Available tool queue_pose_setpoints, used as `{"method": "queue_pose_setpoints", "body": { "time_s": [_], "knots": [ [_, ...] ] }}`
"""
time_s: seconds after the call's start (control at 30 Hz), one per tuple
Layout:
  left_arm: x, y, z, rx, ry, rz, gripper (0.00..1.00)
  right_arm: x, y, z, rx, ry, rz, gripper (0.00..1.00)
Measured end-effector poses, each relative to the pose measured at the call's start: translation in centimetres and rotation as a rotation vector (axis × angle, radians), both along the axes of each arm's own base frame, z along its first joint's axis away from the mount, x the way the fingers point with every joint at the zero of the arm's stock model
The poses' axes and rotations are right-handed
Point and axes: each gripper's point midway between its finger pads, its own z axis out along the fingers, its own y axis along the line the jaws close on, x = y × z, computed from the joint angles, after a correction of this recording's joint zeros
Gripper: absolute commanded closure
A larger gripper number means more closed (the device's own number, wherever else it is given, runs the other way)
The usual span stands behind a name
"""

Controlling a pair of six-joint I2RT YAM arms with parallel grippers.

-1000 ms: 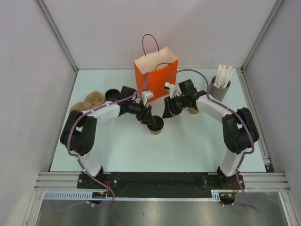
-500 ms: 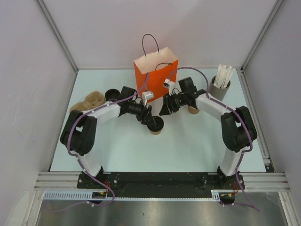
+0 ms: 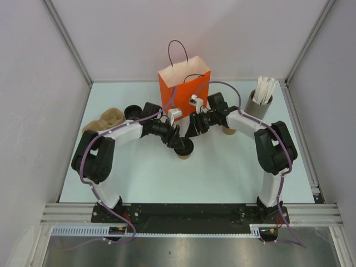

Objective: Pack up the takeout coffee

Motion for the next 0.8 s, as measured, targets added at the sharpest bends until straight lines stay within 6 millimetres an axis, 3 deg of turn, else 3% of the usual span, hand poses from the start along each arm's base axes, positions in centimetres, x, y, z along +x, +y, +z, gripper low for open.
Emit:
{"method": "queue_pose_setpoints", "body": {
  "time_s": [0.3,0.8],
  "knots": [
    [0.15,-0.04,-0.09,0.009,0.017,0.006,0.28,0.09,0.05,-0.15,-0.014,-0.01,0.007,0.57],
    [0.6,0.2,-0.11,0.022,0.029,0.019,0.37,0.56,0.18,-0.62,-0.09,-0.086,0.013,0.57]
  ]
}}
